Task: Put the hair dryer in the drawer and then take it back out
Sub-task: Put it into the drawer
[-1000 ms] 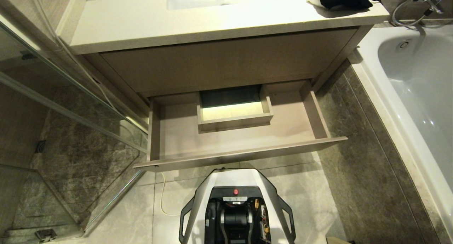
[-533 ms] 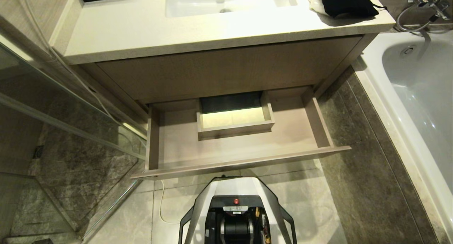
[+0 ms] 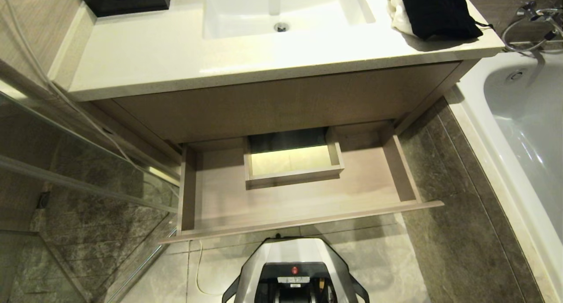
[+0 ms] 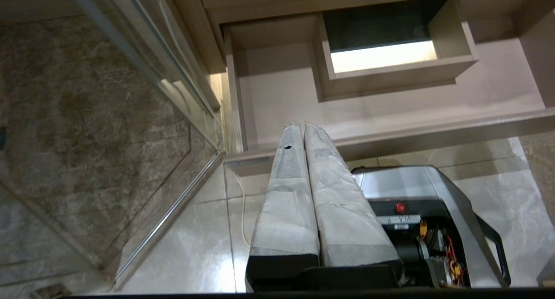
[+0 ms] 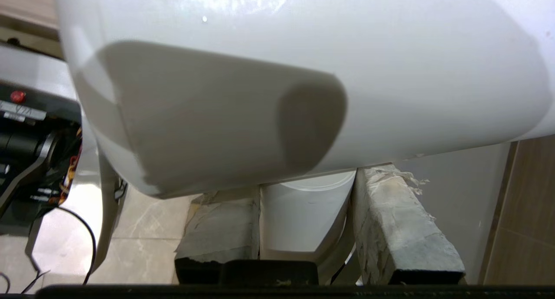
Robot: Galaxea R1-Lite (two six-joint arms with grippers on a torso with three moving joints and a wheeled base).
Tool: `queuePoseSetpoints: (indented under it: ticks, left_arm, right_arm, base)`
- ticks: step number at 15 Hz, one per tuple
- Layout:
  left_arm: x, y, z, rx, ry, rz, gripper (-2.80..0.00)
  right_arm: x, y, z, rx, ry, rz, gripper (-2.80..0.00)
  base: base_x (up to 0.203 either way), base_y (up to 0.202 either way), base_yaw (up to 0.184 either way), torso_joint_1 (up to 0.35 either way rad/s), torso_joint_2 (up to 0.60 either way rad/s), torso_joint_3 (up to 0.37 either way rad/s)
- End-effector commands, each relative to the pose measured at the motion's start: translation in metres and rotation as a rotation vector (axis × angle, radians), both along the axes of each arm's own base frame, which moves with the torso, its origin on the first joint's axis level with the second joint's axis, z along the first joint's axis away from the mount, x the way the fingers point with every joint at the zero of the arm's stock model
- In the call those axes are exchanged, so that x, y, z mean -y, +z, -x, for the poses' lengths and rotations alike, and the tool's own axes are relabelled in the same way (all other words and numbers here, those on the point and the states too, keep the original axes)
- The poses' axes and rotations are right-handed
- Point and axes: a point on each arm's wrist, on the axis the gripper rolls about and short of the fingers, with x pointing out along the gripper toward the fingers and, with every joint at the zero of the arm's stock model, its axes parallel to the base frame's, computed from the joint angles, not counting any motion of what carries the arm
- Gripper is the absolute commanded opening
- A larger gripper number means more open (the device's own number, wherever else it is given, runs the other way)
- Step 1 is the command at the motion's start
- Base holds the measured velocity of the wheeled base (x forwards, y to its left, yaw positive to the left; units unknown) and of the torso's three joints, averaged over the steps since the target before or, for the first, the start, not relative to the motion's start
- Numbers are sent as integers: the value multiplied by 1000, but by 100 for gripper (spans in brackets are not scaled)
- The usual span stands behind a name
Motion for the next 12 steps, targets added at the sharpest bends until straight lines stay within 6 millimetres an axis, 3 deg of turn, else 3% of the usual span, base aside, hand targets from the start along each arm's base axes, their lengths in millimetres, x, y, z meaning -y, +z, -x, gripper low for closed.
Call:
queuePoseSetpoints:
  ticks: [1, 6, 12]
  left_arm:
    - [0, 0, 0, 0, 1, 0, -280]
    - [0, 0, 0, -1, 1, 0, -280]
    - [0, 0, 0, 0, 1, 0, -280]
  right_arm:
    - [0, -1, 1, -4, 0, 3, -280]
    - [0, -1, 2, -1, -1, 4, -280]
    - [0, 0, 2, 7, -1, 6, -280]
  base:
    - [0, 0, 0, 118, 207, 294]
    - [0, 0, 0, 153, 165, 309]
    - [0, 0, 0, 36, 29, 65]
